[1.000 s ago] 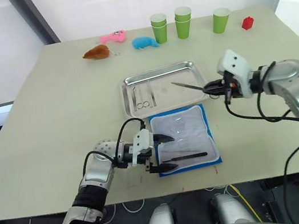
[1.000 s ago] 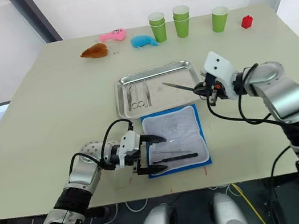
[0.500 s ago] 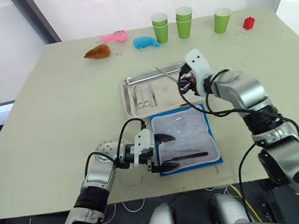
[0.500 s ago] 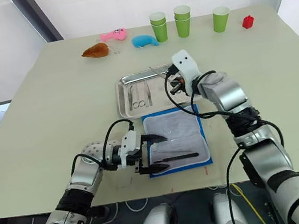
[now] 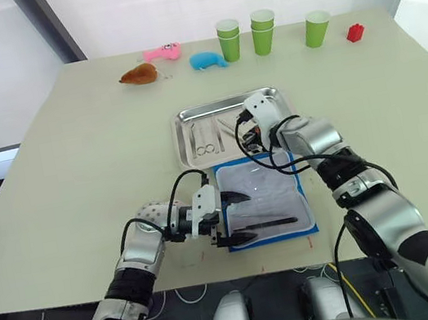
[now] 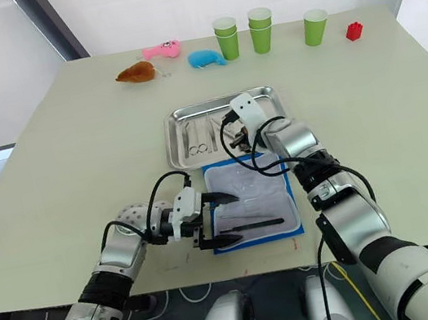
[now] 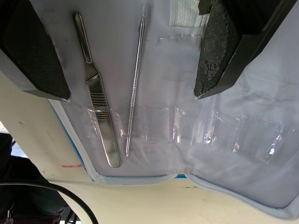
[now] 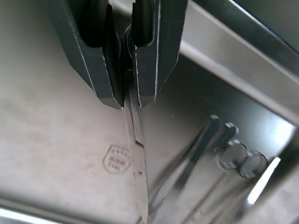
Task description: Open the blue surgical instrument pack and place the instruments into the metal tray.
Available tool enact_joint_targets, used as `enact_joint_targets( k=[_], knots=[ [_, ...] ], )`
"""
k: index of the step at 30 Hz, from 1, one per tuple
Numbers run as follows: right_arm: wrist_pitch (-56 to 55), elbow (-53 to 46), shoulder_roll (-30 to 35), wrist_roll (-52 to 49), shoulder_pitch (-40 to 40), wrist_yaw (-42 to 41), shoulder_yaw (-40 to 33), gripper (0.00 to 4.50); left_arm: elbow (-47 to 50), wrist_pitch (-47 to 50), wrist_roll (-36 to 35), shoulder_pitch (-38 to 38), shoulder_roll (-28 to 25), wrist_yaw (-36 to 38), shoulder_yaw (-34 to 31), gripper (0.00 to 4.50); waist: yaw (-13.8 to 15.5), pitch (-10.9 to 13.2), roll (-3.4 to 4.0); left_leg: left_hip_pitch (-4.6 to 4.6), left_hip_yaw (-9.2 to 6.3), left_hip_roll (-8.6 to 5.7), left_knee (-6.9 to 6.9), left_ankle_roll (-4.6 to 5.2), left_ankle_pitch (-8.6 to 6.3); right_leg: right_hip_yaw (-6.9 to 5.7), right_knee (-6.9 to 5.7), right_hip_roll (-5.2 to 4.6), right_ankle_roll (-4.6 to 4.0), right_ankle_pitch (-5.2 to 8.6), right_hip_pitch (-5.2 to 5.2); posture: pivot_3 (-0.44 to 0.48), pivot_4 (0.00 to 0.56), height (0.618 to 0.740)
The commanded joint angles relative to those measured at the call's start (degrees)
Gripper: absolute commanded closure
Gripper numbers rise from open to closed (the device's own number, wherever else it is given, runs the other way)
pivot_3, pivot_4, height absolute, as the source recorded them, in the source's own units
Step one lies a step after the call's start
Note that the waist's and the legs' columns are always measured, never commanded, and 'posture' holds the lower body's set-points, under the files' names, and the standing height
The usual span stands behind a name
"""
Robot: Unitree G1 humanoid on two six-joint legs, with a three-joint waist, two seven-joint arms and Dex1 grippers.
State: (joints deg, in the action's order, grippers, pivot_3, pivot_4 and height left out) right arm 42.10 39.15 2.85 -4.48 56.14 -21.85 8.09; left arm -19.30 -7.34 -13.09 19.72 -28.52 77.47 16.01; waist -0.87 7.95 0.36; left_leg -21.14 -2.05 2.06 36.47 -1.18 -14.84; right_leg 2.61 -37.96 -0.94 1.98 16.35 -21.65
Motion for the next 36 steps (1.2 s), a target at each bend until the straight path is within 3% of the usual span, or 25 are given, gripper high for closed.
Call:
enact_joint_targets(
  k=[1, 5, 11, 12, 13, 15, 16, 28, 32, 36],
  knots=[
    [-2.24, 2.08, -0.36, 0.27, 3.12, 0.55, -1.32, 4.47, -5.50, 6.03, 5.24, -4.38, -0.25, -1.47, 4.35, 0.00, 0.00, 0.00, 0.00, -0.01, 0.00, 0.00, 0.00, 0.00, 0.00, 0.00, 0.00, 0.00, 0.00, 0.00, 0.00, 0.000, 0.150, 0.740],
    [-3.06, 4.54, -0.57, 0.46, 4.01, -0.75, -0.75, 4.47, -5.31, 6.28, 5.22, -4.41, -0.48, -1.48, 4.34, 0.00, -0.05, 0.00, 0.00, 0.01, -0.04, 0.01, -0.01, 0.00, 0.00, -0.02, 0.00, 0.01, -0.01, 0.00, -0.01, 0.000, 0.150, 0.740],
    [-3.28, 3.24, -0.20, 0.76, 3.80, -1.68, -0.64, 1.79, -5.40, 6.31, 5.19, -4.27, -0.63, -1.38, 4.30, 0.00, -0.08, 0.00, 0.00, 0.02, -0.03, 0.01, -0.02, 0.00, 0.00, -0.01, -0.01, 0.01, 0.00, 0.00, -0.01, 0.000, 0.150, 0.740],
    [-3.85, 2.39, 0.10, 0.91, 3.63, -1.92, -0.55, 1.79, -5.41, 6.31, 5.20, -4.27, -0.63, -1.38, 4.31, 0.00, -0.09, 0.00, 0.00, 0.02, -0.03, 0.01, -0.02, 0.00, 0.00, -0.01, 0.00, 0.01, 0.00, 0.00, -0.01, 0.000, 0.150, 0.740],
    [-3.74, -0.17, 0.72, 0.34, 2.96, -3.09, -0.70, 1.06, -5.40, 6.30, 5.22, -4.28, -0.62, -1.39, 4.33, 0.00, -0.06, 0.01, 0.00, 0.02, -0.03, 0.01, -0.02, 0.00, 0.00, -0.01, 0.00, 0.01, 0.00, 0.00, -0.01, 0.000, 0.150, 0.740],
    [-5.99, -6.91, 2.37, -0.78, 0.30, -6.68, -0.44, 0.19, -5.34, 6.35, 5.18, -4.30, -0.55, -1.42, 4.34, 0.00, -0.05, 0.01, 0.00, -0.01, -0.04, 0.01, -0.02, 0.00, 0.00, -0.02, 0.01, 0.01, 0.00, 0.00, -0.02, 0.000, 0.150, 0.740],
    [-6.53, -10.15, 2.99, -1.68, -1.25, -8.33, -0.60, 0.03, -5.35, 6.34, 5.18, -4.29, -0.49, -1.44, 4.35, 0.00, 0.02, 0.01, -0.01, -0.02, -0.04, 0.01, -0.02, 0.00, 0.00, -0.02, 0.01, 0.01, 0.00, 0.00, -0.02, 0.000, 0.150, 0.740],
    [-19.97, -35.76, 10.51, -13.27, -24.35, -22.33, -6.47, 0.03, -6.11, 5.79, 5.23, -3.95, -0.23, -1.33, 4.30, 0.00, 0.04, 0.02, -0.04, -0.11, -0.07, 0.00, -0.03, 0.00, 0.00, -0.05, 0.08, 0.01, 0.02, 0.01, 0.00, 0.000, 0.150, 0.740],
    [-23.00, -42.02, 16.01, -17.39, -30.96, -28.95, -9.35, 0.03, -6.35, 5.58, 5.26, -3.91, -0.27, -1.18, 4.32, 0.00, 0.13, 0.04, -0.06, -0.10, -0.08, 0.01, -0.03, 0.00, 0.00, -0.05, 0.07, 0.02, 0.02, 0.01, 0.00, 0.000, 0.150, 0.740],
    [-23.72, -45.70, 25.87, -25.68, -36.25, -42.35, -14.56, 0.03, -6.45, 5.45, 5.21, -4.01, -0.20, -0.90, 4.45, 0.00, 0.16, 0.13, -0.14, -0.12, -0.06, -0.01, -0.03, -0.01, 0.00, -0.05, 0.15, 0.01, 0.02, 0.02, 0.01, 0.000, 0.150, 0.740]
  ],
)
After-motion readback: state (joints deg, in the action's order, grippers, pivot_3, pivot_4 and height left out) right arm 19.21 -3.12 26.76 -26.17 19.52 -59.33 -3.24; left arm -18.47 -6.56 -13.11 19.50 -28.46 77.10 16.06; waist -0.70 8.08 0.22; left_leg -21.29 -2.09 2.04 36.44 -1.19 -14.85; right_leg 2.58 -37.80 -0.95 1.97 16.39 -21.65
